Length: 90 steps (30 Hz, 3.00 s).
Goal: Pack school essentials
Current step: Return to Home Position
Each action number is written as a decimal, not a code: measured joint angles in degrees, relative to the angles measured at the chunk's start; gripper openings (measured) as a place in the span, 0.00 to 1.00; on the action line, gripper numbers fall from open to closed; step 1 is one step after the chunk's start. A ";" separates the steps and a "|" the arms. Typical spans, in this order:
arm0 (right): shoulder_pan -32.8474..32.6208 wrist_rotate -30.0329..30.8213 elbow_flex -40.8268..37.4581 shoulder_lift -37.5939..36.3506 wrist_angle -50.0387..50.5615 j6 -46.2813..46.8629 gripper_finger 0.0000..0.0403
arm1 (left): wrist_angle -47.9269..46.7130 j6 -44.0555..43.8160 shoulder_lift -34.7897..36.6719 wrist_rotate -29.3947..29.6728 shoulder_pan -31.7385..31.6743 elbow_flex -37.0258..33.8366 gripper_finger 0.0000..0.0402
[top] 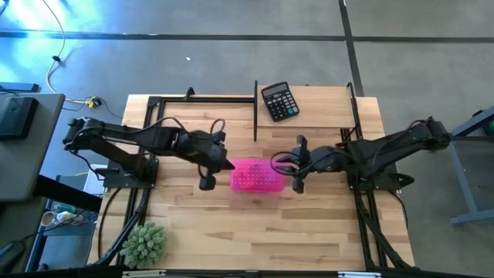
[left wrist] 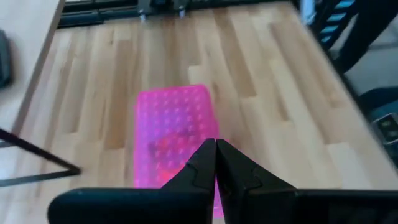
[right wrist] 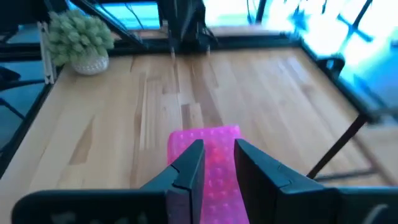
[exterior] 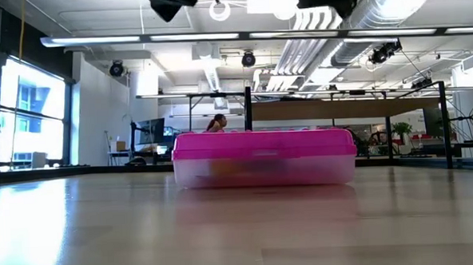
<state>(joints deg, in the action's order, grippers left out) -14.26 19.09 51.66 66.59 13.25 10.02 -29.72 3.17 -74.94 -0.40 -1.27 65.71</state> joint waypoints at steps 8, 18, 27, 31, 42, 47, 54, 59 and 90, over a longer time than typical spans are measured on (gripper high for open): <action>0.82 -0.13 0.00 -7.33 1.04 -7.90 0.20 | 11.62 -3.48 6.30 -5.18 -2.73 -11.08 0.00; 2.75 0.19 -1.23 -9.71 4.58 -10.02 0.20 | 26.22 -7.17 15.32 -6.84 -6.30 -25.62 0.00; 4.66 1.99 -19.27 -13.70 -13.43 -6.98 0.20 | 36.41 -10.53 27.35 -7.73 -8.64 -39.09 0.00; 5.80 1.98 -26.15 -17.57 -19.02 -5.48 0.20 | 36.26 -11.77 34.89 -6.38 -8.64 -44.34 0.00; 6.40 1.97 -38.18 -30.49 -26.81 -5.85 0.20 | 36.54 -12.61 57.64 -3.21 -8.62 -55.67 0.00; 6.40 1.98 -44.45 -36.13 -31.92 -5.53 0.20 | 36.59 -13.50 65.48 -3.36 -8.62 -59.36 0.00; 6.38 1.98 -51.10 -43.48 -35.56 -4.01 0.20 | 36.89 -13.52 72.30 -3.51 -8.62 -64.51 0.00; 6.38 1.97 -51.06 -45.98 -32.39 -3.86 0.20 | 35.21 -13.50 74.08 -3.42 -8.46 -65.13 0.00; 6.38 2.60 -51.06 -46.01 -30.90 -5.97 0.20 | 32.53 -7.46 74.10 -0.41 -8.34 -65.04 0.00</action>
<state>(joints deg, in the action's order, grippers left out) -7.88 21.69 0.60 20.58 -17.65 4.05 2.81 -4.29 -0.84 -0.81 -9.61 0.67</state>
